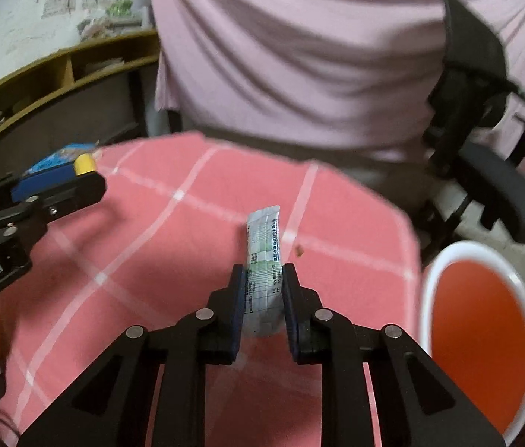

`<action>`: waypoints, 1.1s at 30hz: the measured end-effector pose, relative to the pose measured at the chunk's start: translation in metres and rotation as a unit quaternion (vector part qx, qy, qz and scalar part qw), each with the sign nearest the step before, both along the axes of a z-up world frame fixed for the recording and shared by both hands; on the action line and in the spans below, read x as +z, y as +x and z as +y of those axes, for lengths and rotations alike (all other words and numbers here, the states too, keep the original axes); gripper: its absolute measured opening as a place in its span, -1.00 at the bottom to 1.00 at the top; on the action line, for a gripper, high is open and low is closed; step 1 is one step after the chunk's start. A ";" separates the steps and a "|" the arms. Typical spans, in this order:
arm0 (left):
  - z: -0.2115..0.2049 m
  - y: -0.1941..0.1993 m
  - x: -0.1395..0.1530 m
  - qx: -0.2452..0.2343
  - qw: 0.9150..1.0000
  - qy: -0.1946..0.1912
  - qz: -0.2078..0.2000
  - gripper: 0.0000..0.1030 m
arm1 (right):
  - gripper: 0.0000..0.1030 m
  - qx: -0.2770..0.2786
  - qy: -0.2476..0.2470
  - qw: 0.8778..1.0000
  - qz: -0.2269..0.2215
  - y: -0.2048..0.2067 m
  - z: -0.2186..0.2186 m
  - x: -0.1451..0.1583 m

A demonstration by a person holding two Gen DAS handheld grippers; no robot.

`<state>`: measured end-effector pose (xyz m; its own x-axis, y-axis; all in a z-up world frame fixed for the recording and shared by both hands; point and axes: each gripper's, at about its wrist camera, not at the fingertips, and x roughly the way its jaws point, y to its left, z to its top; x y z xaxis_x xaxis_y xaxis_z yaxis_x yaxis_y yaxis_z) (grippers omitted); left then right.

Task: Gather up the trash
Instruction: 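Grasp the white tube with the right gripper while the left grasps the yellow cylinder, then carry the tube and yellow cylinder over the bucket and open both grippers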

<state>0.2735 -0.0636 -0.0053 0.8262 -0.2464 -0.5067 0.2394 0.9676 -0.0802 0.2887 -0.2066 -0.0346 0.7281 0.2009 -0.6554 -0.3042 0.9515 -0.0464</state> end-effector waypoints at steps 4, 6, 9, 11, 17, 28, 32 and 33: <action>0.005 -0.017 0.010 0.017 0.999 -0.031 -0.022 -0.48 | -0.67 -0.033 0.049 0.996 -0.073 -0.018 -0.021 0.017; 0.008 -0.028 0.017 0.030 0.998 -0.040 -0.035 -0.48 | -0.66 -0.039 0.103 0.988 -0.110 -0.029 -0.038 0.025; 0.006 -0.045 0.026 0.038 0.996 -0.049 -0.059 -0.48 | -0.66 -0.036 0.163 0.974 -0.152 -0.041 -0.055 0.032; -0.003 -0.051 0.034 0.038 0.995 -0.044 -0.078 -0.48 | -0.66 -0.037 0.189 0.965 -0.179 -0.049 -0.065 0.036; -0.037 -0.059 0.060 0.016 0.994 -0.027 -0.107 -0.48 | -0.66 -0.065 0.244 0.936 -0.244 -0.069 -0.090 0.048; -0.124 -0.051 0.078 -0.069 0.990 0.013 -0.124 -0.48 | -0.65 -0.191 0.295 0.893 -0.283 -0.089 -0.176 0.046; -0.154 -0.050 0.074 -0.095 0.988 0.022 -0.121 -0.48 | -0.65 -0.243 0.304 0.881 -0.269 -0.090 -0.202 0.039; -0.162 -0.048 0.073 -0.104 0.987 0.024 -0.117 -0.48 | -0.65 -0.253 0.308 0.879 -0.262 -0.088 -0.207 0.036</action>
<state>0.2252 -0.2261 0.0672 0.8559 -0.4039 -0.3230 0.4405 0.8966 0.0458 0.2004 -0.4136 0.0013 0.9958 -0.0360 -0.0844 0.0746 0.8525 0.5173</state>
